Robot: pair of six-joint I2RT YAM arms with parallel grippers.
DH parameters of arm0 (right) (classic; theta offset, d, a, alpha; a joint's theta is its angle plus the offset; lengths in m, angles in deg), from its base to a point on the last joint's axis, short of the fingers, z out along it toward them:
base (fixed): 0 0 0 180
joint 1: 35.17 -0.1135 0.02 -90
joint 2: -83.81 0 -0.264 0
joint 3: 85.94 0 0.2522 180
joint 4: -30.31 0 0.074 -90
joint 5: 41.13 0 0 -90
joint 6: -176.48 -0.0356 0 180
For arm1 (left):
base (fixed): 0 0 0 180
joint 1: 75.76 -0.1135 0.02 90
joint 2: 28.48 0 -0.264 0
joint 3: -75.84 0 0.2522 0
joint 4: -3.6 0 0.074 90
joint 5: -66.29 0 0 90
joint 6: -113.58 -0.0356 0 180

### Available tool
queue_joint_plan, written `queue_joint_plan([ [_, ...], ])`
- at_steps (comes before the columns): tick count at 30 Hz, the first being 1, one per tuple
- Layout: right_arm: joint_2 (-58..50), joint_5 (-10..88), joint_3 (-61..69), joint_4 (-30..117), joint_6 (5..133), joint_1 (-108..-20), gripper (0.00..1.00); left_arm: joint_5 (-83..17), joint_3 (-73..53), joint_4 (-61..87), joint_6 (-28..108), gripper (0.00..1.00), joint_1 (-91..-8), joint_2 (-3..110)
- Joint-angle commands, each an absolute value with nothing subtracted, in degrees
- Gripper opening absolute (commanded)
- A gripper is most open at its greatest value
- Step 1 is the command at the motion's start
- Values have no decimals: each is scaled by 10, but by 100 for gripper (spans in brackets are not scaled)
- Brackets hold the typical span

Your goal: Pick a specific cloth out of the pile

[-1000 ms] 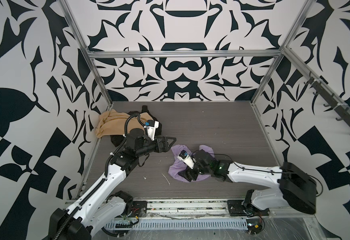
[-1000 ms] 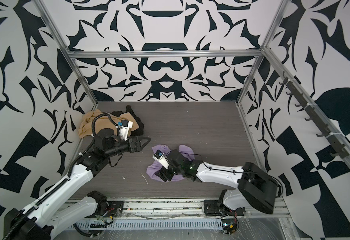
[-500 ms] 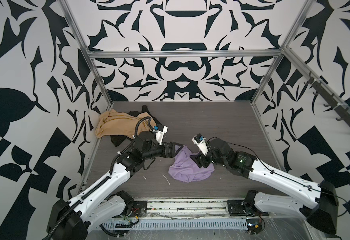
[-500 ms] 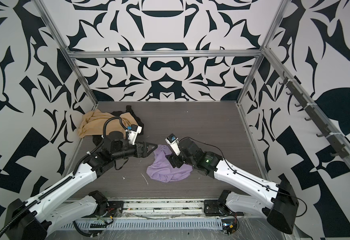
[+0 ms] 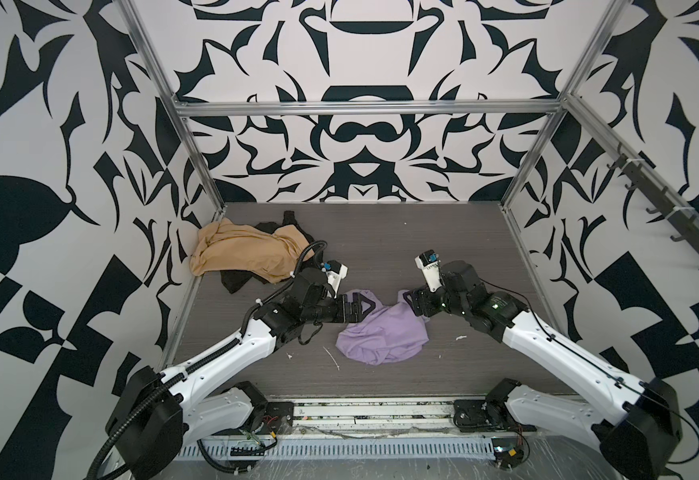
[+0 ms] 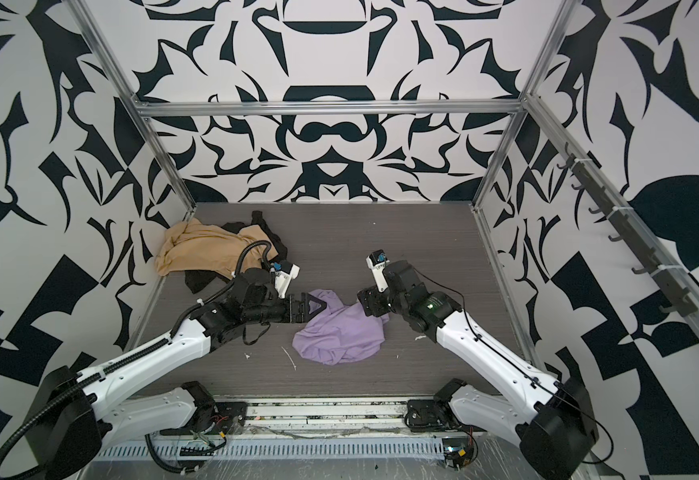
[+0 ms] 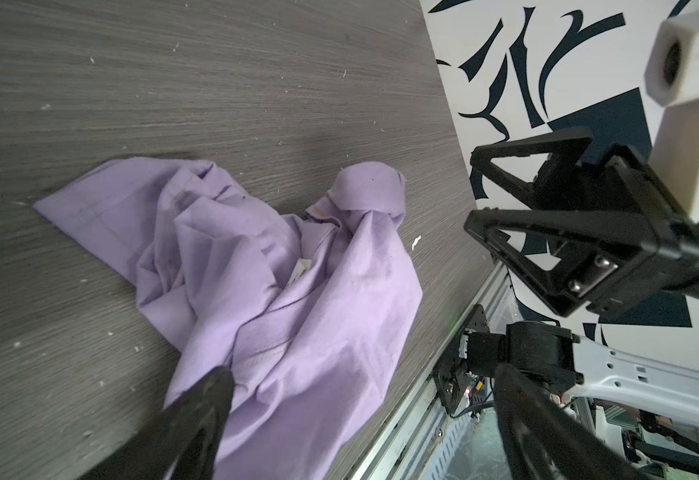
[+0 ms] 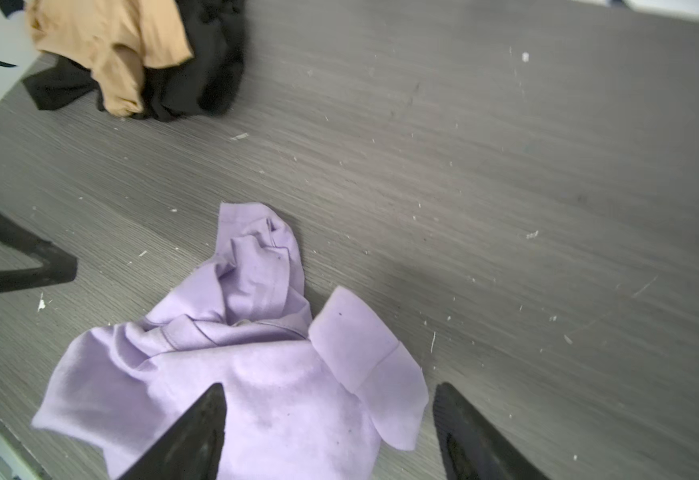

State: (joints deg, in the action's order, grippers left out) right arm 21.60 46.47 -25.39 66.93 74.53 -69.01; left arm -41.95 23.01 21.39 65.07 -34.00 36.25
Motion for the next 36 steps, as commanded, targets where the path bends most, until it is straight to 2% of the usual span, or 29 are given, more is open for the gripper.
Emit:
queue_joint_plan([
  [1, 192, 425, -226, 689, 732, -676, 82, -431, 253, 194, 674, 100, -339, 369],
  [14, 119, 331, -217, 671, 696, -610, 83, -454, 276, 208, 708, 100, -339, 371],
  [22, 75, 308, -251, 650, 694, -606, 84, -463, 303, 213, 731, 100, -339, 390],
  [27, 51, 274, -296, 593, 654, -607, 80, -468, 307, 192, 734, 100, -339, 428],
  [36, 61, 334, -381, 522, 562, -677, 74, -501, 261, 134, 711, 100, -340, 532],
])
